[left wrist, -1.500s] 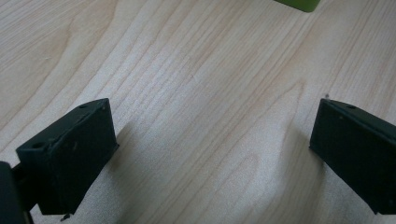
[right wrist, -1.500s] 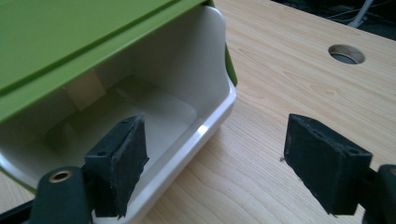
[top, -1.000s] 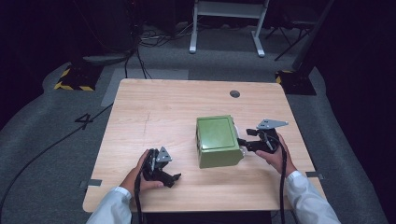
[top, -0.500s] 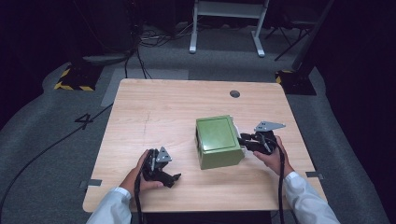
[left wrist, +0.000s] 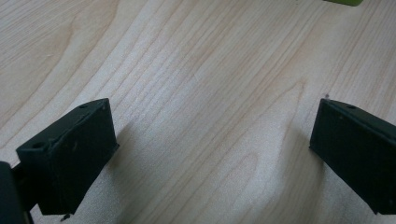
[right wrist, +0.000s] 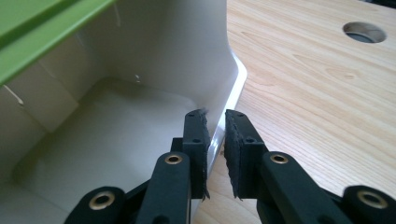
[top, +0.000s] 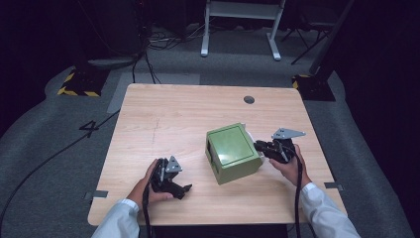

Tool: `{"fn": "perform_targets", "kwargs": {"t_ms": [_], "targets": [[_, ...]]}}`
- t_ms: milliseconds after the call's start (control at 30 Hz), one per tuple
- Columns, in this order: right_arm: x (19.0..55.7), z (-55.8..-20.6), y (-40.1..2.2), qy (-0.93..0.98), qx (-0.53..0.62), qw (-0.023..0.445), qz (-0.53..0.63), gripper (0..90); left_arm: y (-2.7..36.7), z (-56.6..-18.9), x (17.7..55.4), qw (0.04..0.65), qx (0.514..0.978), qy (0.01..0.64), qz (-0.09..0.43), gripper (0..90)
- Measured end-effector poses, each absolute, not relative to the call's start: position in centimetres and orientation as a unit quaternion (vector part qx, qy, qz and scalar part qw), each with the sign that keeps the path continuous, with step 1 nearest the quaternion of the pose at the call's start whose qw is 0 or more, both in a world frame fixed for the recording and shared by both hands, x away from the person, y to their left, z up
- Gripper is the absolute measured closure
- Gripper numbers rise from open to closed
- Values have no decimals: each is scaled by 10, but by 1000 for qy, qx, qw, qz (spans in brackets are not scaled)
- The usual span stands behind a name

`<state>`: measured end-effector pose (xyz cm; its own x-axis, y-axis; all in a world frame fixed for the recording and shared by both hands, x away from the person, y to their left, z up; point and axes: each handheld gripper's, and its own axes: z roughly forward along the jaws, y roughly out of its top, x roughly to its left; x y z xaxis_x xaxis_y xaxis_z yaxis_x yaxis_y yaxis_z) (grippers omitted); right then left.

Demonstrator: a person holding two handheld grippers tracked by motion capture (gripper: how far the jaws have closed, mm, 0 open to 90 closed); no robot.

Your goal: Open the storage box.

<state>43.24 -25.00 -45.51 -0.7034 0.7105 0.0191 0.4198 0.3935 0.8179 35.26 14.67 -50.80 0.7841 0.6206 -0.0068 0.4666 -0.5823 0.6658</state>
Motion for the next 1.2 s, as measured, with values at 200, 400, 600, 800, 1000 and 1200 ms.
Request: {"fn": "perform_targets", "kwargs": {"t_ms": [200,400,600,800,1000,1200], "targets": [[433,-455,-253,816,353,180,420,803,147,-508,353,338,882,308,114,5],[435,-455,-258,815,358,183,417,803,147,-508,353,338,882,308,114,5],[437,-455,-268,815,361,184,414,812,147,-508,353,338,882,308,114,5],[440,-457,-281,816,360,185,412,813,147,-508,353,337,882,309,114,5],[444,-459,-290,811,372,191,410,813,147,-508,353,338,882,308,114,5],[447,-459,-299,806,381,189,412,813,147,-508,353,338,882,308,114,5]]}}
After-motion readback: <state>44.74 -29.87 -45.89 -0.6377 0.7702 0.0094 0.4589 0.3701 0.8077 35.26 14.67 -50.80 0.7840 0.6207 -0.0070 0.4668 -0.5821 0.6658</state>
